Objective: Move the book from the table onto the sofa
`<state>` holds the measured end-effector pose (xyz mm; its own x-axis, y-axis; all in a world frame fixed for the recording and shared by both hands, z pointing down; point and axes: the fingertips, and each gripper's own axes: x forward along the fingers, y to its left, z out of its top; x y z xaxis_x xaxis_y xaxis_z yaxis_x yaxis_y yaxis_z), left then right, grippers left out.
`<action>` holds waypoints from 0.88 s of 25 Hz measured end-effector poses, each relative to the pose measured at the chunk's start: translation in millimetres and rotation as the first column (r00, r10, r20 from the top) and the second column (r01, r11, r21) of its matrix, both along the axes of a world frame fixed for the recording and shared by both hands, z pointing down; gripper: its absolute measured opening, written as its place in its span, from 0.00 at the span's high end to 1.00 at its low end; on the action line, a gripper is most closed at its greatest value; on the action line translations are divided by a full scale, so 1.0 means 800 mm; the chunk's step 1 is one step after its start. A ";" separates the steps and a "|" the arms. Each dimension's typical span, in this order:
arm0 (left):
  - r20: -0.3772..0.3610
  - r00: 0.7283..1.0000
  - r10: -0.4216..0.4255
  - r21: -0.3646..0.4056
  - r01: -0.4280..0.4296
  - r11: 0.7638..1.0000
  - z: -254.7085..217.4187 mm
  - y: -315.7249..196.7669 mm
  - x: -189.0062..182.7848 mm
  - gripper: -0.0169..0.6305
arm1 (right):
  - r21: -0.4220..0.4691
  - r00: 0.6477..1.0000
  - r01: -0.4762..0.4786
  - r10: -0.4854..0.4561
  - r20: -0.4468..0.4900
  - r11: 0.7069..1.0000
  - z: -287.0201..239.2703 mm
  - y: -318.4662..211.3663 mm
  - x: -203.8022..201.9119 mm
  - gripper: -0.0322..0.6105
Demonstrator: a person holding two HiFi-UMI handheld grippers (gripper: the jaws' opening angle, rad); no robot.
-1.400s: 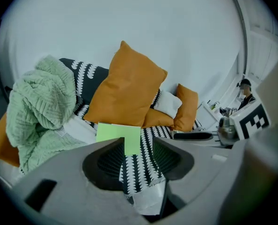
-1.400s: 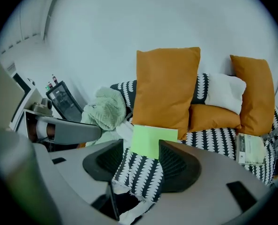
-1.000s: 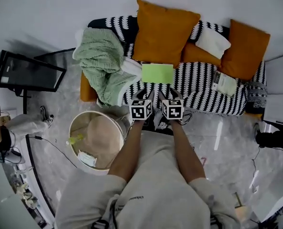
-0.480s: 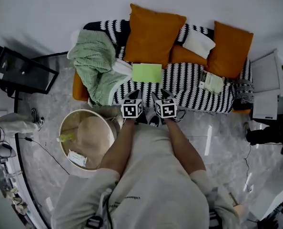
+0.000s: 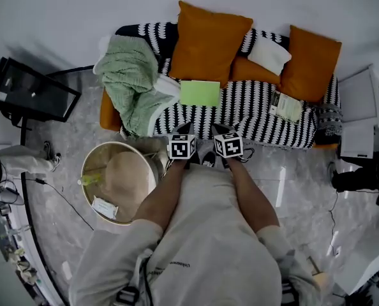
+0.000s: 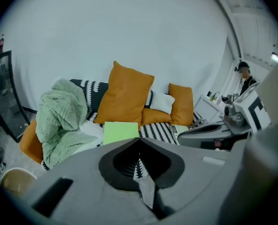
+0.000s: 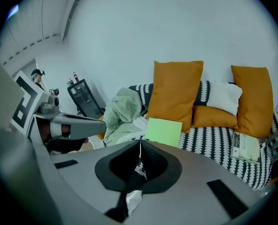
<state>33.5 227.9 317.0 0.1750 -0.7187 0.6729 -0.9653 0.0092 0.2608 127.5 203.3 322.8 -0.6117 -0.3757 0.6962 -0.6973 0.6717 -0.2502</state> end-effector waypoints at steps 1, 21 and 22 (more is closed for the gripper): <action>0.008 1.000 0.003 0.001 -0.003 1.000 0.001 0.001 0.000 0.96 | -0.002 1.000 -0.015 0.015 -0.002 1.000 0.002 -0.001 0.006 0.93; -0.030 0.996 -0.081 0.004 0.081 0.997 0.002 0.008 -0.006 0.96 | 0.108 0.997 -0.067 0.063 0.044 0.992 -0.025 -0.021 0.026 0.94; -0.034 0.996 -0.088 0.003 0.088 0.996 0.003 0.008 -0.006 0.96 | 0.108 0.997 -0.067 0.063 0.043 0.992 -0.024 -0.021 0.027 0.94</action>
